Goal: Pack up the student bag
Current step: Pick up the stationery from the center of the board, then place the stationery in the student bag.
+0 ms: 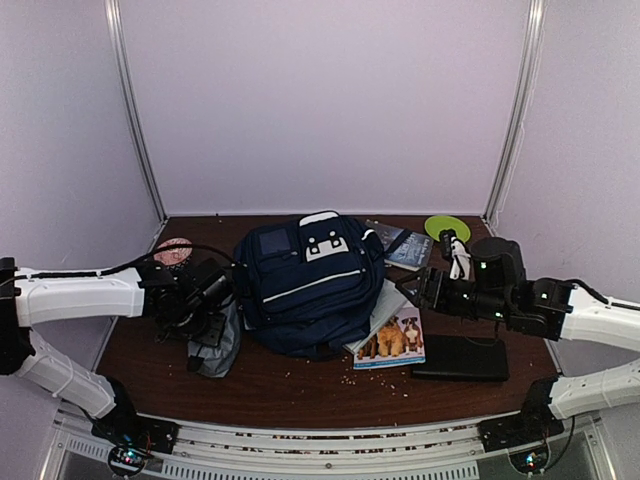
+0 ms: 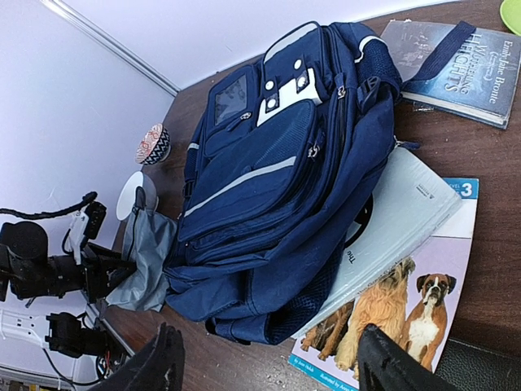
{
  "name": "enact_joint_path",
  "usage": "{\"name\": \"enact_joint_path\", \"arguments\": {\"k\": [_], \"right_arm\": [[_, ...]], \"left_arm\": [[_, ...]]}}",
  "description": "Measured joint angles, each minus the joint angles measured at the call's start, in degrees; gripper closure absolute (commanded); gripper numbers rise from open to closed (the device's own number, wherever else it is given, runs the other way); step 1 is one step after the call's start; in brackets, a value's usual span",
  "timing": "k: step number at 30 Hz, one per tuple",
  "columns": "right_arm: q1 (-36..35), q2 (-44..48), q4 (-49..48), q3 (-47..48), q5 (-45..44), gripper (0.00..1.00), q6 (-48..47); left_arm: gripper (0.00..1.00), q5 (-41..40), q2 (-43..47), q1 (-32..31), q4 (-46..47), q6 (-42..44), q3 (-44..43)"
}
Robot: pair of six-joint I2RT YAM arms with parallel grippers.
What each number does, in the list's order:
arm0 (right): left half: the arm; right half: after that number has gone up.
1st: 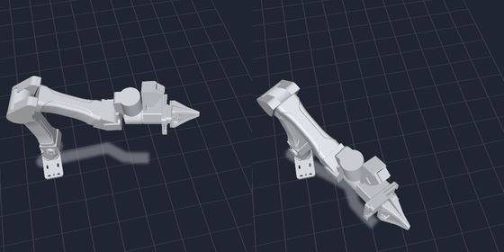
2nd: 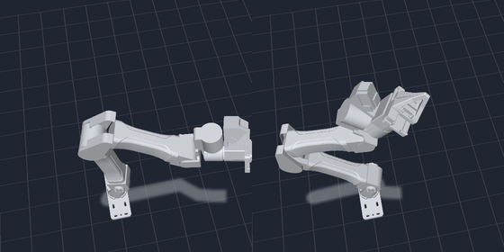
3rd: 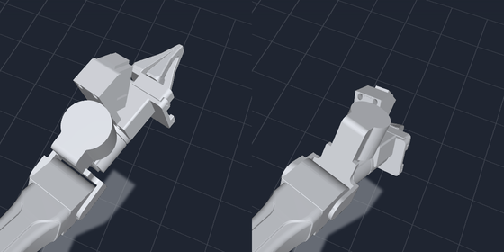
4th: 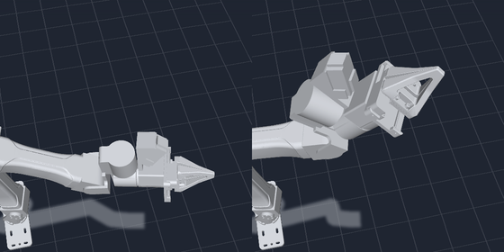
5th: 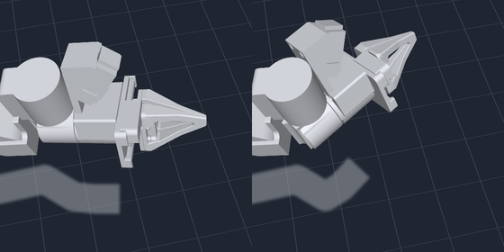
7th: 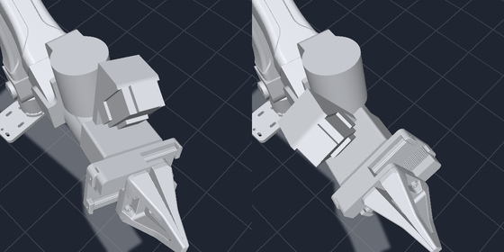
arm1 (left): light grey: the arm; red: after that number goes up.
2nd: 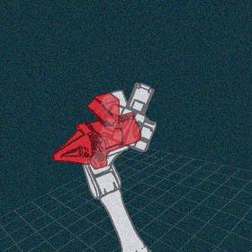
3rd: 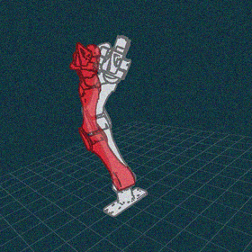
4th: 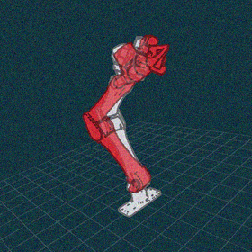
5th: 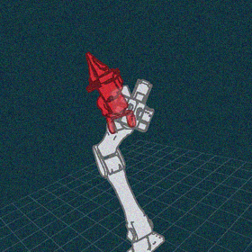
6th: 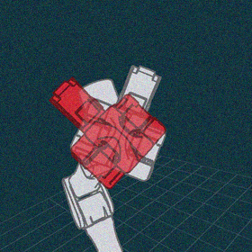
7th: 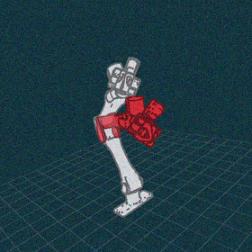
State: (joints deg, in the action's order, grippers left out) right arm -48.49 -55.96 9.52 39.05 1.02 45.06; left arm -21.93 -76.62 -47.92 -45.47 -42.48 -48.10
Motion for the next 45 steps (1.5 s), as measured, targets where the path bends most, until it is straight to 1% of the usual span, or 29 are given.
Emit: {"name": "enact_joint_path", "arguments": {"k": [1, 3, 4, 8, 11, 13, 16, 19, 21, 23, 26, 30, 33, 36, 38, 40, 45], "right_arm": [[-0.02, 0.13, 0.2, 0.0, 0.0, 0.27, 0.0], [-0.02, 0.37, 0.31, 0.0, 0.0, 0.27, -0.02], [-0.02, 0.48, 0.35, 0.0, 0.02, 0.27, -0.02], [-0.04, 0.57, 0.35, 0.0, 0.07, 0.28, -0.15], [-0.22, 0.57, 0.35, 0.02, 0.48, 0.28, -0.83], [-0.52, 0.48, 0.59, 0.48, 1.38, 0.28, -1.88], [-1.33, -0.09, 1.27, 3.69, 3.74, 0.28, -5.22], [-2.47, -0.57, 1.46, 6.86, 6.05, 0.29, -8.57], [-4.42, -0.98, 1.7, 9.88, 7.37, 0.29, -12.26], [-7.8, -1.4, 2.69, 13.22, 7.91, 0.29, -16.65], [-13.86, -1.27, 4.17, 16.79, 5.62, 0.29, -23.47], [-19.71, 0.28, 5.79, 17.14, 0.92, 0.26, -31.45], [-23.56, 2.03, 5.55, 15.15, -3.69, 0.24, -37.57], [-27.71, 4.48, 2.49, 9.7, -6.69, 0.23, -43.21], [-29.55, 4.59, 2.25, 7.3, -7.41, 0.23, -45.75], [-30.29, 3.5, 2.38, 6.88, -7.65, 0.23, -47.65], [-30.67, 1.62, 2.1, 6.86, -7.26, 0.23, -49.9]], "left_arm": [[0.73, 0.57, 0.09, 0.0, 0.48, 0.2, 0.04], [0.97, 1.75, 0.7, 0.0, 1.14, 1.18, 0.07], [1.0, 2.08, 1.29, 0.0, 1.25, 1.53, 0.07], [1.0, 2.78, 4.74, 0.0, 0.5, 2.78, -0.07], [1.0, 2.54, 8.66, -0.48, -2.51, 4.28, -1.38], [1.0, 2.21, 11.8, -1.68, -5.03, 6.03, -3.74], [1.0, 2.89, 16.48, -4.39, -8.74, 10.21, -10.69], [1.0, 6.27, 19.32, -6.29, -9.4, 15.5, -17.59], [1.0, 9.53, 20.24, -7.39, -9.22, 18.6, -19.91], [1.0, 14.25, 20.41, -8.39, -9.14, 22.14, -21.33], [1.0, 19.56, 18.45, -9.18, -9.25, 26.32, -21.97], [1.0, 26.69, 13.05, -10.12, -8.04, 31.41, -21.97], [1.0, 30.64, 7.26, -11.47, -6.38, 34.93, -22.34], [1.0, 34.16, 0.68, -13.4, -4.57, 37.73, -23.98], [1.0, 36.2, -2.71, -14.47, -3.39, 39.06, -25.05], [1.0, 38.12, -5.53, -15.52, -2.32, 40.11, -26.34], [1.0, 41.27, -7.74, -17.05, -0.44, 41.38, -27.89]]}}
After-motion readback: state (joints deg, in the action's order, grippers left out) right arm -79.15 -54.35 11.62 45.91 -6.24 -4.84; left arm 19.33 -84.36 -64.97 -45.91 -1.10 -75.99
